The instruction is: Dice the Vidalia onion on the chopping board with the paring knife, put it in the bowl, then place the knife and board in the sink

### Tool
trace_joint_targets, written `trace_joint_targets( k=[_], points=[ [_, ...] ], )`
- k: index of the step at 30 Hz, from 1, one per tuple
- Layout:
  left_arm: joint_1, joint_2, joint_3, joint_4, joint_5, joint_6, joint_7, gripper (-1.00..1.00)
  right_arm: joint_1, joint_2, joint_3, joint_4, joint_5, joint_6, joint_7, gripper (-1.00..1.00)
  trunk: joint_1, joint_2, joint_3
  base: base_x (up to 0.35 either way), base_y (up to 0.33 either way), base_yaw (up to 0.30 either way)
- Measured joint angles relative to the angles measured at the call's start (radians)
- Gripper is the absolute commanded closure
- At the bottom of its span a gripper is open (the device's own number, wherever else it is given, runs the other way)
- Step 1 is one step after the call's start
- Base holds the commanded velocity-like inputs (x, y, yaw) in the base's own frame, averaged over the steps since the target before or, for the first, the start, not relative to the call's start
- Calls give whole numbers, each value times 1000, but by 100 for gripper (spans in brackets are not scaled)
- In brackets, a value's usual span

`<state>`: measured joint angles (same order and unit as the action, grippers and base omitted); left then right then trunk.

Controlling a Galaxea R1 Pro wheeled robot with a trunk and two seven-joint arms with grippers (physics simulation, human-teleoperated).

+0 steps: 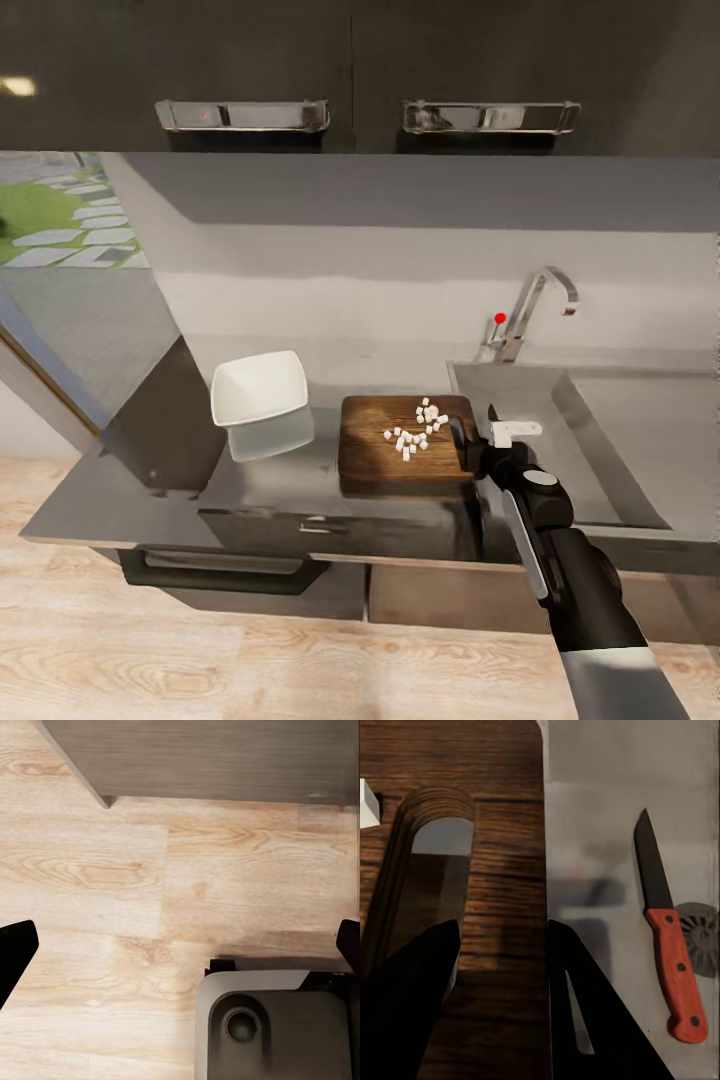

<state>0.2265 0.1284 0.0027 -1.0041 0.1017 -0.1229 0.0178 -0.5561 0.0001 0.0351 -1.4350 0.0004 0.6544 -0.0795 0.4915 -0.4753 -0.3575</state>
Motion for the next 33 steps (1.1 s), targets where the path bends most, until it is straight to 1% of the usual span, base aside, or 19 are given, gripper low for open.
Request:
trace_joint_targets(
  k=[4, 15, 20, 30, 33],
  points=[
    [0, 0, 0, -1, 0, 0, 0, -100, 0, 0, 0, 0, 0, 0, 0, 100, 0, 0, 6, 0, -141, 0],
    [0, 0, 0, -1, 0, 0, 0, -100, 0, 0, 0, -2, 0, 0, 0, 100, 0, 0, 24, 0, -5, 0],
    [0, 0, 1, -1, 0, 1, 0, -100, 0, -1, 0, -7, 2, 3, -2, 100, 0, 0, 32, 0, 152, 0],
    [0, 0, 1, -2, 0, 1, 0, -100, 0, -1, -2, -8, 2, 5, -3, 100, 0, 0, 48, 0, 233, 0],
    [0, 0, 1, -1, 0, 0, 0, -100, 0, -1, -2, -11, 1, 6, -4, 100, 0, 0, 53, 0, 103, 0]
  ],
)
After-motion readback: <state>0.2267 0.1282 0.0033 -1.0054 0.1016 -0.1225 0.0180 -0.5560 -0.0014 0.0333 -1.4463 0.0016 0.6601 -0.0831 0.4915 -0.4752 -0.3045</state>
